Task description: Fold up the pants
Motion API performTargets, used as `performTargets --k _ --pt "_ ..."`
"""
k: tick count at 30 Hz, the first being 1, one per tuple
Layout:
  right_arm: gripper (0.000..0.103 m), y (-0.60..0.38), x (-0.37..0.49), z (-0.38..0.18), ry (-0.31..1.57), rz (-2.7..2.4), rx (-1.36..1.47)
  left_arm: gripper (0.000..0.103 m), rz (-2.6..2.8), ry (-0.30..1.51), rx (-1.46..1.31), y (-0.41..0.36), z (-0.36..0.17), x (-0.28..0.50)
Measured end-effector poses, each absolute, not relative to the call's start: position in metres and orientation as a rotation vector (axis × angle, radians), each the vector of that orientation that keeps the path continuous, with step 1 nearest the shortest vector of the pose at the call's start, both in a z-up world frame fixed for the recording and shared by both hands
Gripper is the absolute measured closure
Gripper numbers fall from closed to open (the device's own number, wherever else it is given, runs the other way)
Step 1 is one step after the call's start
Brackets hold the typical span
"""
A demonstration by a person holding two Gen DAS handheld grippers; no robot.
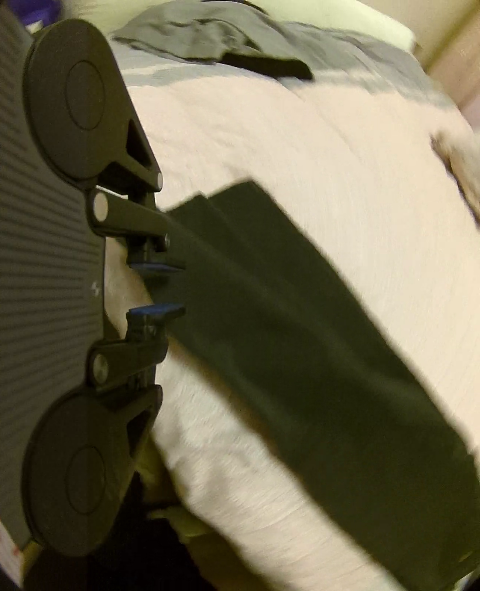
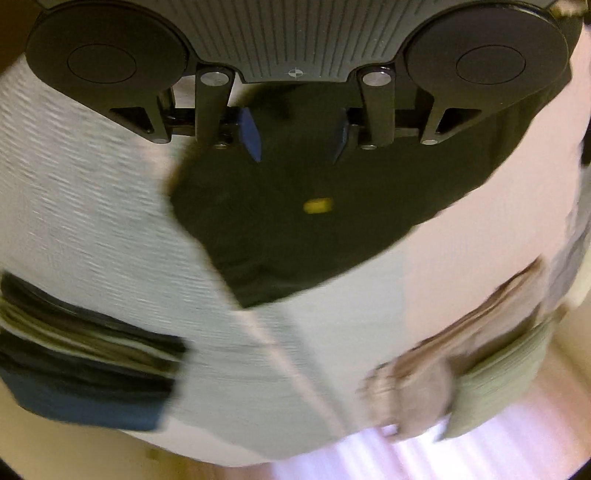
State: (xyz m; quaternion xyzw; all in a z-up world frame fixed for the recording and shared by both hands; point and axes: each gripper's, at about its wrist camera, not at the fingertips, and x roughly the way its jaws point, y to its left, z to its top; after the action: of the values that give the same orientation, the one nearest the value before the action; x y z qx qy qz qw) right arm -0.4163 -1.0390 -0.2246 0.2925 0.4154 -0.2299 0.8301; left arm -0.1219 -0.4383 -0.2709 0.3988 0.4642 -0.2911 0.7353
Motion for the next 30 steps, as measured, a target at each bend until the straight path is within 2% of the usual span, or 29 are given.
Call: performTargets --k 6,10,13,15,17,19,22,25,27,30 --pt "0.056 -0.958 -0.335 -0.223 0.891 -0.275 0.515 0.079 -0.623 0.998 0.738 -0.404 -0.259 -0.053" --pt "0.051 -0.89 -0.282 -0.232 0.935 -0.159 0.394 0.074 -0.771 1.034 0.71 -0.4 -0.286 -0.002" --pt "0.047 -0.852 -0.253 -0.248 0.981 -0.161 0.323 0.062 -0.984 1.069 0.734 -0.407 -0.315 0.024" --pt "0.046 -0.831 -0.239 -0.258 1.007 -0.185 0.312 0.061 -1.104 1.125 0.768 -0.411 -0.336 0.036" --pt "0.046 -0.816 -0.23 -0.265 1.025 -0.218 0.315 0.065 -1.186 1.148 0.764 -0.41 -0.346 0.045" --pt "0.045 -0.803 -0.224 -0.268 1.043 -0.244 0.322 0.099 -1.242 1.171 0.761 -0.411 -0.348 0.05" --pt "0.045 -0.792 -0.218 -0.268 1.07 -0.276 0.313 0.102 -1.269 1.107 0.777 -0.408 -0.325 0.055" --pt "0.045 -0.79 -0.214 -0.261 1.059 -0.296 0.319 0.102 -1.177 0.964 0.679 -0.398 -0.282 0.081" --pt "0.045 -0.792 -0.21 -0.261 1.056 -0.315 0.327 0.101 -1.165 0.973 0.659 -0.399 -0.283 0.094" --pt "0.045 -0.795 -0.203 -0.271 1.077 -0.33 0.347 0.101 -1.149 0.977 0.768 -0.41 -0.312 0.091"
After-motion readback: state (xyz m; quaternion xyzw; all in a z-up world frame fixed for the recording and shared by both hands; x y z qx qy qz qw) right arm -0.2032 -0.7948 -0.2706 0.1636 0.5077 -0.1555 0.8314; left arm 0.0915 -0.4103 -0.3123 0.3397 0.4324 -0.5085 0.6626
